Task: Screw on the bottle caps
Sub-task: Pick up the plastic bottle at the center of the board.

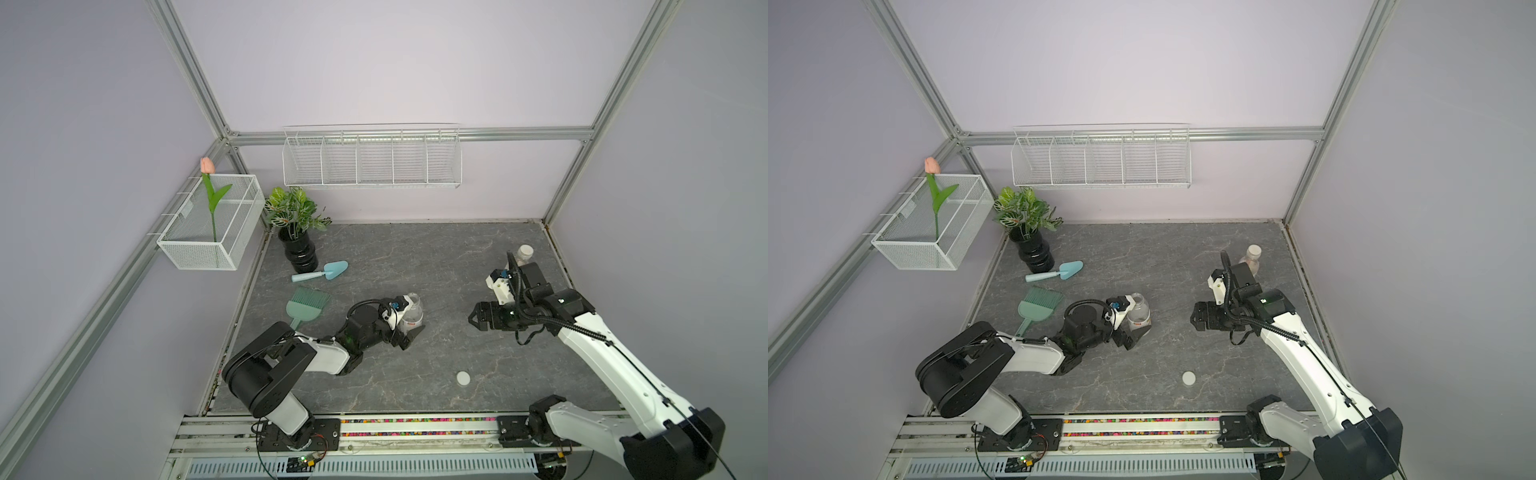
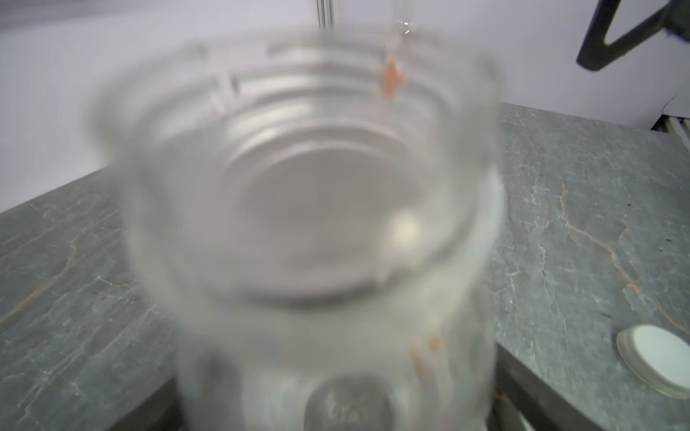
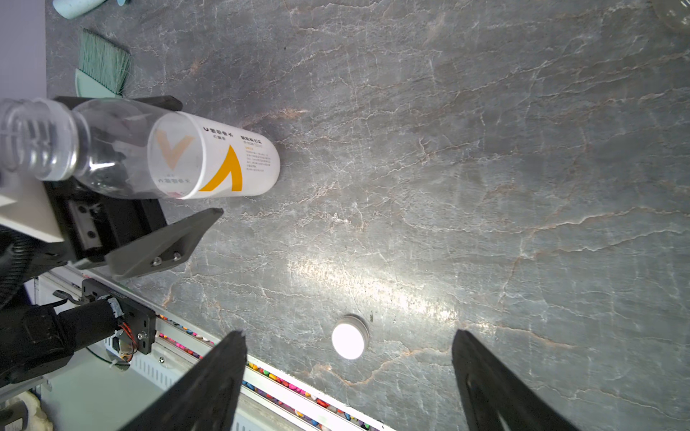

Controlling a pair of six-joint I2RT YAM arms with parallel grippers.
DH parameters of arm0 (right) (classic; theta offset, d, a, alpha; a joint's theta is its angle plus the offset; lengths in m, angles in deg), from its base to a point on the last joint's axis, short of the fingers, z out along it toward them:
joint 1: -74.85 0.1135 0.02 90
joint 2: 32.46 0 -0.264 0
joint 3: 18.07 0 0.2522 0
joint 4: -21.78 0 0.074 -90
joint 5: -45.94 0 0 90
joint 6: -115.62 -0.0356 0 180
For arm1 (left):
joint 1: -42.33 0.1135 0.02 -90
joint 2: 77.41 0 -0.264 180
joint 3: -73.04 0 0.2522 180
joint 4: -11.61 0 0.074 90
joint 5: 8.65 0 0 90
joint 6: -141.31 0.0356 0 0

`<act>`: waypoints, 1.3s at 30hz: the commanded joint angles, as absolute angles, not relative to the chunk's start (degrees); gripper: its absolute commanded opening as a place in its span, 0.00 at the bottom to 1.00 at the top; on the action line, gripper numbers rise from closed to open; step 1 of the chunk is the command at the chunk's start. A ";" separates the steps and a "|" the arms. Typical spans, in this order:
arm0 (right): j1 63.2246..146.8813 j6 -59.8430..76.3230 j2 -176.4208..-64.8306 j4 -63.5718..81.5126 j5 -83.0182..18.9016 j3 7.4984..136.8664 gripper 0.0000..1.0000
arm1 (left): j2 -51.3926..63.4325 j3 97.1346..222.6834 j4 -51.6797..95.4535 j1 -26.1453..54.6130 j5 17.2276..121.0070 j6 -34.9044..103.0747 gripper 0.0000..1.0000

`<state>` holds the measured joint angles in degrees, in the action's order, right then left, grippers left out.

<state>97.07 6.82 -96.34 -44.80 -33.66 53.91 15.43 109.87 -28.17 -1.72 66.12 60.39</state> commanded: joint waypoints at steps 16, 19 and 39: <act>99.91 8.78 -99.20 -34.40 -27.94 52.71 0.90 | 29.56 109.45 -52.94 -4.24 67.76 64.04 0.99; 100.13 7.74 -101.65 -33.38 -26.24 54.51 0.90 | 30.70 111.14 -52.90 -4.50 66.93 64.38 0.99; 102.07 5.08 -101.02 -49.90 -29.75 52.59 0.92 | 29.56 110.35 -55.48 -4.86 65.43 59.73 0.69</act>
